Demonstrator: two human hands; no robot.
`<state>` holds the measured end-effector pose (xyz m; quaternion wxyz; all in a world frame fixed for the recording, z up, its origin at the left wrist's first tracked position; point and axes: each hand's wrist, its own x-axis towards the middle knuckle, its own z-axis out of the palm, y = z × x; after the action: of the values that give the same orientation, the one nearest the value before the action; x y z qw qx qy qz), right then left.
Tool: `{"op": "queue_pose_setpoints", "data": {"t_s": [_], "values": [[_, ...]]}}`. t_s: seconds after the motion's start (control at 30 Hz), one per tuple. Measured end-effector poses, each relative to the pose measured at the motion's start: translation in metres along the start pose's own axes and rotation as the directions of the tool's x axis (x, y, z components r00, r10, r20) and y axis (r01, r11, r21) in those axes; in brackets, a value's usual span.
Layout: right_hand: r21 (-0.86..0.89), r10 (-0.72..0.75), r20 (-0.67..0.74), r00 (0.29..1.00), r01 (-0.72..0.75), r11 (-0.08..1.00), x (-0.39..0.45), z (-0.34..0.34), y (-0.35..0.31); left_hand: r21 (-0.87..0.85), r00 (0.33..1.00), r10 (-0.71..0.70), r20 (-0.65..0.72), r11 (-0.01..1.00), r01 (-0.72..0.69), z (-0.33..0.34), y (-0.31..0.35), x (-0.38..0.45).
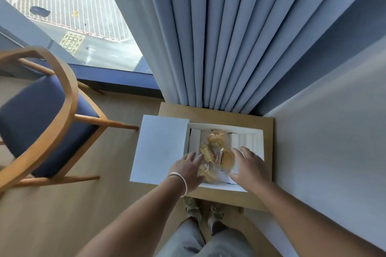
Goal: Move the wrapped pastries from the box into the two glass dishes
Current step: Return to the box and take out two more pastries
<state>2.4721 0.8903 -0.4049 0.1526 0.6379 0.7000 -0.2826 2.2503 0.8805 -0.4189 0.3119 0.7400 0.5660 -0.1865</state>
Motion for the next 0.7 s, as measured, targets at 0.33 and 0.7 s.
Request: {"op": "queue_pose_setpoints", "data": {"t_s": [0.33, 0.7], "values": [[-0.082, -0.09, 0.031, 0.995, 0.092, 0.992, 0.063, 0.062, 0.015, -0.079, 0.993, 0.004, 0.12, 0.997, 0.005, 0.059, 0.006, 0.057], [-0.177, -0.09, 0.022, 0.996, 0.092, 0.98, 0.099, 0.096, 0.011, -0.025, 0.996, -0.031, 0.078, 0.999, 0.033, 0.075, 0.0, 0.08]]}}
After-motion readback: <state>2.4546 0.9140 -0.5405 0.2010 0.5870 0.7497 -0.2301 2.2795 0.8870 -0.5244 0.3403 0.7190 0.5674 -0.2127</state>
